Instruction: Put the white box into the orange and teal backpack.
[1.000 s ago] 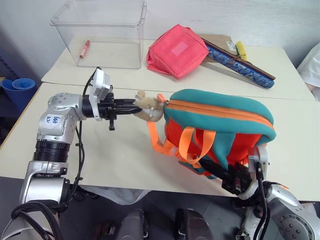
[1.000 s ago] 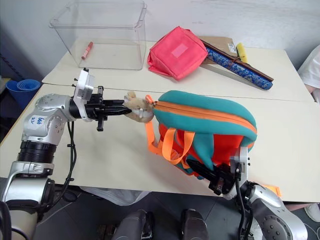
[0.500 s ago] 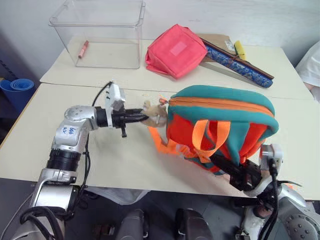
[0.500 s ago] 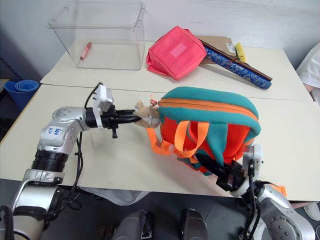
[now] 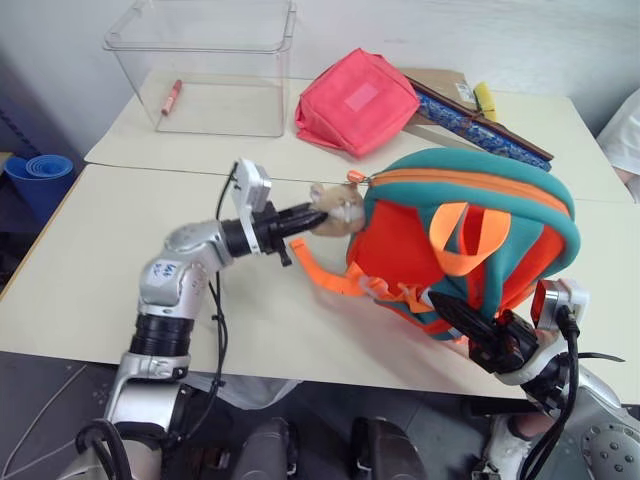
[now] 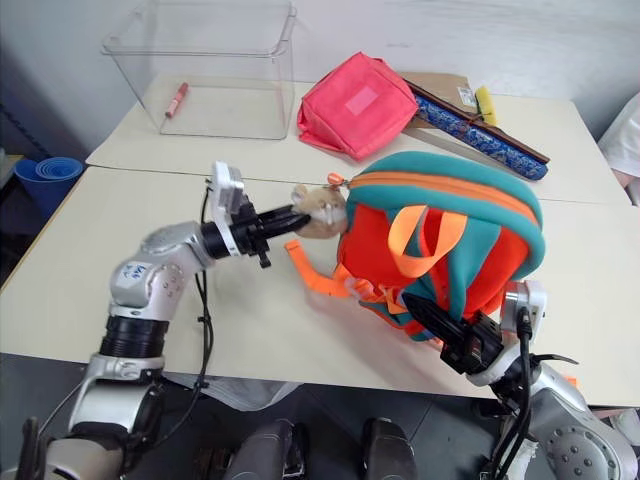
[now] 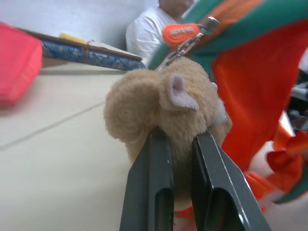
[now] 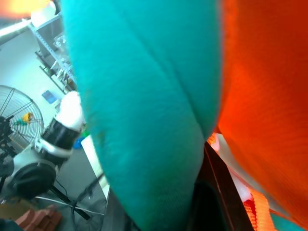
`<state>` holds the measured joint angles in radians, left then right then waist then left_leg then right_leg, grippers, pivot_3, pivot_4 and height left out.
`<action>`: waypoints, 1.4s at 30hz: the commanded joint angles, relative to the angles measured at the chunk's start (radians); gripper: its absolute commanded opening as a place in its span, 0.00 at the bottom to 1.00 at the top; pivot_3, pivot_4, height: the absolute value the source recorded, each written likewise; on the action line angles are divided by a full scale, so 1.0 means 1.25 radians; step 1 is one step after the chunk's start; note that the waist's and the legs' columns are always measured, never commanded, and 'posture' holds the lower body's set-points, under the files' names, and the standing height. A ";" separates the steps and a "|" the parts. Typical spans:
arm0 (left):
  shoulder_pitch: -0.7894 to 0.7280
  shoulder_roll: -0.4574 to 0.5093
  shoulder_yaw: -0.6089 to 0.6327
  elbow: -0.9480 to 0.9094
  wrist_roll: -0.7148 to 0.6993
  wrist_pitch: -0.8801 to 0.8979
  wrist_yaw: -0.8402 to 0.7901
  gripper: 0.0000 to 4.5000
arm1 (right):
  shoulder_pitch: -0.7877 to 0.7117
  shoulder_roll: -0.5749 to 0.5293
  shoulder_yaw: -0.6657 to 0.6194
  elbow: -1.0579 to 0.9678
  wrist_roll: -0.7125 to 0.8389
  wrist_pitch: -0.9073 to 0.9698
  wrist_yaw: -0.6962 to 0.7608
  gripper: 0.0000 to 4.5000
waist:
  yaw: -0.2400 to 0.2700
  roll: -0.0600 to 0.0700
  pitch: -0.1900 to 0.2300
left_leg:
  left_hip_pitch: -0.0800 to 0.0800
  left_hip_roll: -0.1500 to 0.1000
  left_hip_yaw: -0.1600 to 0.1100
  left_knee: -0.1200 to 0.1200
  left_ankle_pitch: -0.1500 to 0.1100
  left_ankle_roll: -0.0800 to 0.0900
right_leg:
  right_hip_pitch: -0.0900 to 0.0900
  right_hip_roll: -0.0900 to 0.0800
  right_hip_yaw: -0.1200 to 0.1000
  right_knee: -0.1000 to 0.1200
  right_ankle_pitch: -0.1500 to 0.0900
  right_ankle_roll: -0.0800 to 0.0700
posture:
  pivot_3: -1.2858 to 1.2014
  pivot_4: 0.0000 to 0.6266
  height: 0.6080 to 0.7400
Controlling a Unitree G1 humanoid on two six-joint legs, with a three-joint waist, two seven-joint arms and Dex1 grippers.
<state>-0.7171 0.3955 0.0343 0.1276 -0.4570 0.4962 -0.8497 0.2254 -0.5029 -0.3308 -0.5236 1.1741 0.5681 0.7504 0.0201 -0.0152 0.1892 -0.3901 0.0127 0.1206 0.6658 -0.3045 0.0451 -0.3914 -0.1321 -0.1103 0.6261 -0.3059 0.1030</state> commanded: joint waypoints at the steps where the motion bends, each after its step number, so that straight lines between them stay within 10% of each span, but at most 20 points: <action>1: -0.022 0.043 0.014 0.068 0.063 -0.048 0.033 0.03 | 0.009 -0.003 -0.040 -0.003 0.024 -0.010 0.002 0.01 | -0.001 0.000 0.000 | 0.000 0.000 0.001 0.000 0.000 0.000 | 0.000 0.000 0.000 0.000 0.000 0.000 | 0.52 0.24 1.00; 20: 0.013 0.106 -0.134 0.007 0.133 -0.095 -0.134 0.03 | -0.012 0.036 -0.004 -0.003 -0.126 -0.090 -0.031 0.01 | 0.002 0.000 0.000 | 0.000 0.000 0.001 0.000 0.000 0.000 | -0.001 -0.001 0.001 -0.002 0.000 0.000 | 0.52 0.24 1.00; 22: 0.024 0.114 -0.111 0.004 0.127 -0.110 -0.129 0.20 | -0.029 0.025 0.006 0.004 -0.195 -0.120 -0.034 0.01 | 0.001 0.000 0.000 | 0.000 0.000 0.001 0.000 0.000 0.000 | -0.001 -0.001 0.001 -0.002 0.000 0.000 | 0.52 0.24 1.00; 35: 0.342 0.298 0.109 -0.099 0.025 -0.200 -0.267 1.00 | 0.154 -0.187 -0.213 0.067 -0.390 -0.281 0.223 0.98 | 0.001 0.000 0.000 | 0.000 0.001 0.001 0.000 -0.002 0.000 | 0.000 -0.001 0.001 -0.004 0.000 -0.001 | 0.52 0.24 1.00; 42: 0.502 0.305 0.176 -0.123 0.059 -0.321 -0.239 1.00 | 0.163 -0.249 -0.294 0.331 -0.517 -0.490 0.357 0.99 | 0.003 0.000 0.000 | 0.001 0.001 0.000 -0.001 -0.006 -0.003 | 0.001 -0.002 0.001 -0.005 0.000 -0.001 | 0.52 0.24 1.00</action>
<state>-0.1027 0.7682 0.2210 0.0032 -0.3989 0.1436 -1.1666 0.4407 -0.7980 -0.6576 -0.1596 0.5526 0.0244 1.1723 0.0232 -0.0150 0.1893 -0.3887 0.0140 0.1210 0.6648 -0.3119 0.0408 -0.3908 -0.1352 -0.1090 0.6198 -0.3066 0.1018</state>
